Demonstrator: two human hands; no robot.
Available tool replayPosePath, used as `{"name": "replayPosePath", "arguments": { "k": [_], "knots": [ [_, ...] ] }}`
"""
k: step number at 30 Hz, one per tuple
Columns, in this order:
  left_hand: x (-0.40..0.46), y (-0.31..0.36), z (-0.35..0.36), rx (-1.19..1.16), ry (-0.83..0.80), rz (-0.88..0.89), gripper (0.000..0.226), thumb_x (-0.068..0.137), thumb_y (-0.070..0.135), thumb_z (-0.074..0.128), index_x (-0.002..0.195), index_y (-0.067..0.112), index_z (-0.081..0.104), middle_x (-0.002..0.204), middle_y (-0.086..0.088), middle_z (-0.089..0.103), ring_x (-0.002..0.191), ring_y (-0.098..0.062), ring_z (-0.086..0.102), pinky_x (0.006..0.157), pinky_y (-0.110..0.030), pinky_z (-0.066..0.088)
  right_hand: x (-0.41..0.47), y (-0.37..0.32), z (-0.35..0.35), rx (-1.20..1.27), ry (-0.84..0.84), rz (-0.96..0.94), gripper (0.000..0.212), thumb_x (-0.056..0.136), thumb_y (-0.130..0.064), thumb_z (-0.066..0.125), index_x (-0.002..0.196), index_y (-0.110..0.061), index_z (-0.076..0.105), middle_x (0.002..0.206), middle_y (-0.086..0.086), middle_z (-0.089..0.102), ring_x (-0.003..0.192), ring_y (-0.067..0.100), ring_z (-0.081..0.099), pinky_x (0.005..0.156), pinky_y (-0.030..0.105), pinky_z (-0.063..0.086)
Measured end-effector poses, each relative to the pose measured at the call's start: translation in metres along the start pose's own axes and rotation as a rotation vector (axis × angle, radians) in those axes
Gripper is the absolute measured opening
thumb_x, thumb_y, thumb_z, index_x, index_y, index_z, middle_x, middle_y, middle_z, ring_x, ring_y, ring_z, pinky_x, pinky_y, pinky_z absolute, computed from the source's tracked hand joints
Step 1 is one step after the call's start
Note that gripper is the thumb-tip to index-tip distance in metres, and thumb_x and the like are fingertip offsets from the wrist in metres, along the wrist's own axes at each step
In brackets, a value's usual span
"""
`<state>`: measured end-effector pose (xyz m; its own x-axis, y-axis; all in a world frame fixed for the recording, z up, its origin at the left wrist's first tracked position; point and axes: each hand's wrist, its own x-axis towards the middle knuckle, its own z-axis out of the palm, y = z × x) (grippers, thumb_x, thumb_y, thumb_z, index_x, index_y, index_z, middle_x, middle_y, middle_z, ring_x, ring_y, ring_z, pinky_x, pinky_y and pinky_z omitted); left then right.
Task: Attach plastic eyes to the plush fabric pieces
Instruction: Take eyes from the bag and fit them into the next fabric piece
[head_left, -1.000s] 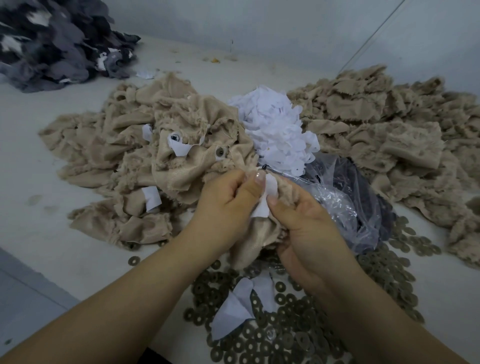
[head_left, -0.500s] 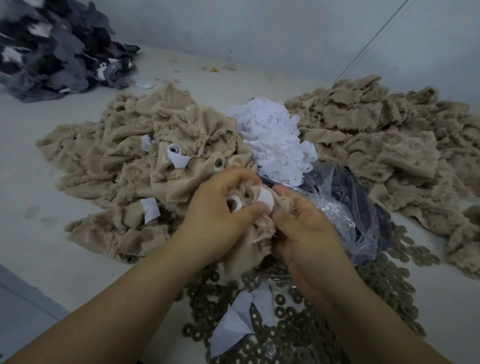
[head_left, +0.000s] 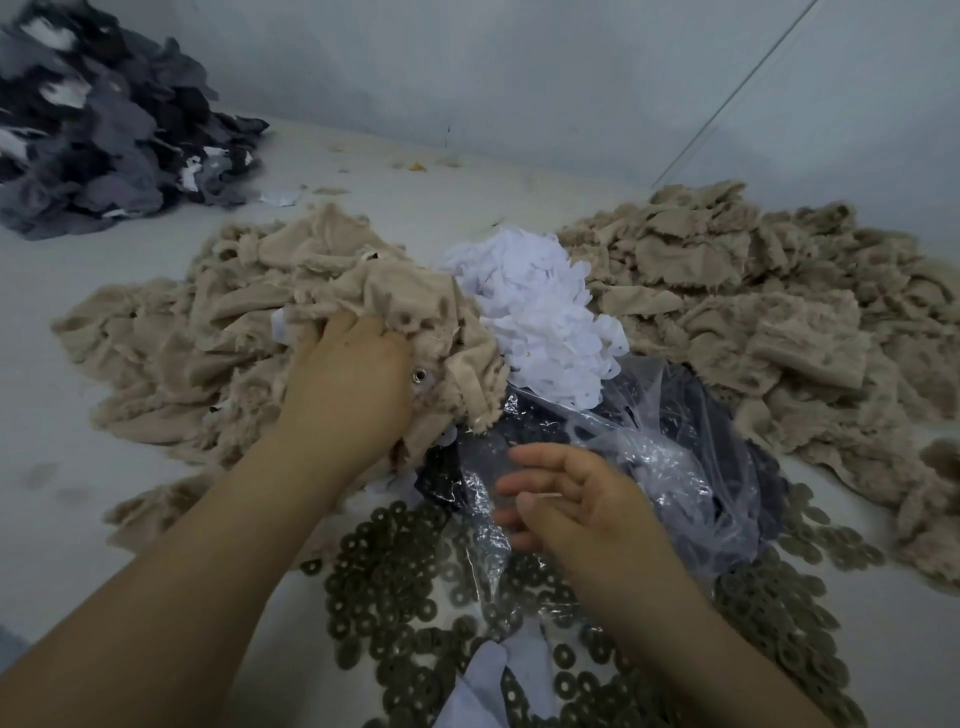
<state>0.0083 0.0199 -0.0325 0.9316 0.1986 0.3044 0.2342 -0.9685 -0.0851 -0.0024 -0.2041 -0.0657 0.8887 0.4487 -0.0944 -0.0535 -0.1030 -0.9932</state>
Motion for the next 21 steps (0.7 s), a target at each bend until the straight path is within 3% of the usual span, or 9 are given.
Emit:
{"name": "replayPosePath", "arguments": {
  "k": [3, 6, 8, 12, 16, 18, 20, 21],
  "knots": [
    [-0.002, 0.014, -0.005, -0.006, 0.220, 0.030, 0.006, 0.076, 0.005, 0.058, 0.074, 0.003, 0.064, 0.091, -0.019, 0.062, 0.105, -0.043, 0.051, 0.087, -0.068, 0.039, 0.003, 0.000, -0.004, -0.067, 0.031, -0.016, 0.025, 0.094, 0.000, 0.062, 0.106, -0.022, 0.067, 0.094, -0.003, 0.074, 0.080, 0.013, 0.074, 0.068, 0.025, 0.059],
    [-0.006, 0.035, -0.008, -0.049, 0.338, 0.124, 0.012, 0.072, 0.008, 0.053, 0.076, 0.005, 0.063, 0.104, -0.017, 0.063, 0.112, -0.041, 0.048, 0.091, -0.060, 0.031, 0.005, -0.003, -0.009, -0.193, 0.089, -0.050, 0.023, 0.093, -0.005, 0.065, 0.103, -0.026, 0.067, 0.094, -0.006, 0.073, 0.079, 0.011, 0.073, 0.070, 0.031, 0.062],
    [-0.009, 0.053, -0.009, -0.083, 0.324, 0.219, 0.017, 0.076, 0.013, 0.048, 0.079, 0.008, 0.064, 0.111, -0.012, 0.062, 0.113, -0.036, 0.047, 0.090, -0.052, 0.026, 0.007, -0.006, -0.016, -0.310, 0.138, -0.089, 0.022, 0.091, -0.010, 0.067, 0.102, -0.030, 0.066, 0.092, -0.010, 0.072, 0.080, 0.006, 0.072, 0.074, 0.029, 0.062],
    [-0.014, 0.090, -0.003, -0.191, 0.242, 0.389, 0.005, 0.075, 0.016, 0.065, 0.073, 0.011, 0.066, 0.105, -0.008, 0.062, 0.110, -0.033, 0.050, 0.088, -0.045, 0.023, 0.012, -0.017, -0.039, -0.484, 0.276, -0.190, 0.020, 0.089, -0.016, 0.070, 0.107, -0.026, 0.071, 0.089, -0.017, 0.069, 0.078, -0.004, 0.064, 0.069, 0.011, 0.053],
    [-0.016, 0.121, 0.000, -0.257, 0.165, 0.476, 0.012, 0.077, 0.020, 0.059, 0.075, 0.013, 0.068, 0.107, -0.006, 0.060, 0.111, -0.031, 0.048, 0.089, -0.048, 0.027, 0.018, -0.027, -0.071, -0.687, 0.477, -0.271, 0.012, 0.090, -0.023, 0.069, 0.102, -0.025, 0.071, 0.080, -0.015, 0.063, 0.066, 0.000, 0.056, 0.063, 0.018, 0.047],
    [-0.016, 0.131, 0.001, -0.273, 0.168, 0.497, 0.008, 0.077, 0.017, 0.065, 0.071, 0.012, 0.066, 0.106, -0.005, 0.062, 0.110, -0.031, 0.050, 0.088, -0.046, 0.026, 0.023, -0.028, -0.089, -0.786, 0.566, -0.269, 0.015, 0.091, -0.025, 0.066, 0.105, -0.023, 0.070, 0.092, -0.009, 0.064, 0.076, 0.004, 0.058, 0.067, 0.022, 0.046],
    [-0.016, 0.137, 0.003, -0.277, 0.160, 0.530, 0.011, 0.079, 0.015, 0.069, 0.069, 0.012, 0.065, 0.106, -0.005, 0.062, 0.109, -0.031, 0.050, 0.087, -0.046, 0.026, 0.030, -0.022, -0.106, -0.933, 0.634, -0.196, 0.027, 0.092, -0.026, 0.065, 0.119, -0.021, 0.066, 0.124, 0.005, 0.057, 0.108, 0.021, 0.057, 0.089, 0.034, 0.049],
    [-0.015, 0.140, 0.004, -0.274, 0.154, 0.545, 0.012, 0.080, 0.015, 0.069, 0.069, 0.012, 0.064, 0.106, -0.005, 0.062, 0.109, -0.031, 0.050, 0.087, -0.046, 0.027, 0.033, -0.018, -0.113, -1.003, 0.654, -0.126, 0.036, 0.093, -0.026, 0.064, 0.128, -0.020, 0.062, 0.141, 0.010, 0.045, 0.126, 0.030, 0.047, 0.102, 0.041, 0.042]
  ]
}}
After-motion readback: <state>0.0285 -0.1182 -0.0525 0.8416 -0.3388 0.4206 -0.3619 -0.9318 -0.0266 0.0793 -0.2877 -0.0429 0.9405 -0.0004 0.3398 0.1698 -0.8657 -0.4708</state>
